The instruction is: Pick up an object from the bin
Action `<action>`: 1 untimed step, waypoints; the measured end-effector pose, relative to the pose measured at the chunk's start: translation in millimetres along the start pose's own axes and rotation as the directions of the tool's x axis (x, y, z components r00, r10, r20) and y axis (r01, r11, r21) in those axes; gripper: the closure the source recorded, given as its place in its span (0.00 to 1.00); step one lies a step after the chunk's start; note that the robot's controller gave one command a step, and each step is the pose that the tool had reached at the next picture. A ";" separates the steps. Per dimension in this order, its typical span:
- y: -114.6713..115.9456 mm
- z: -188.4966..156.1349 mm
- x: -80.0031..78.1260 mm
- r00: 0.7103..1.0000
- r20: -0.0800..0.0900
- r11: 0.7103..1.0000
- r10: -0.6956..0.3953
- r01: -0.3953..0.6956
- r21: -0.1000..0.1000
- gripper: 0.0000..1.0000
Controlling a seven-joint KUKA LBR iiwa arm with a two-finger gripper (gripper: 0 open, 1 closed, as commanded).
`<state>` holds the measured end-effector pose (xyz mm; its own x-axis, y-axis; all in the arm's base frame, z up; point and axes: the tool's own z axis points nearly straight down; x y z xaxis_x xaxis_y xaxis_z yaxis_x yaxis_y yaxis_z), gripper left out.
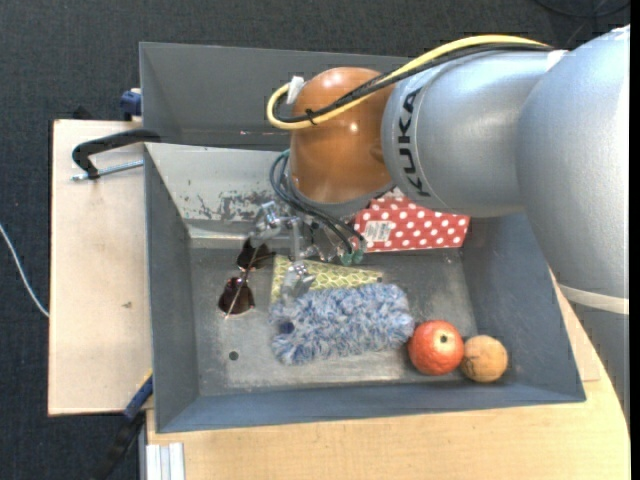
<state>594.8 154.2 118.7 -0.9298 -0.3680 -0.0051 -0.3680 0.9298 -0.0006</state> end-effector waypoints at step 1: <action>1.9 -3.2 -0.1 0.997 0.003 0.997 -0.072 0.072 0.001 0.00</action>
Offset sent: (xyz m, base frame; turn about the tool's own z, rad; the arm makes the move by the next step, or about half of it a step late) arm 0.0036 -0.0343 0.0303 -0.1844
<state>594.2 156.0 121.9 -0.9011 -0.4336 -0.0079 -0.4336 0.9011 -0.0020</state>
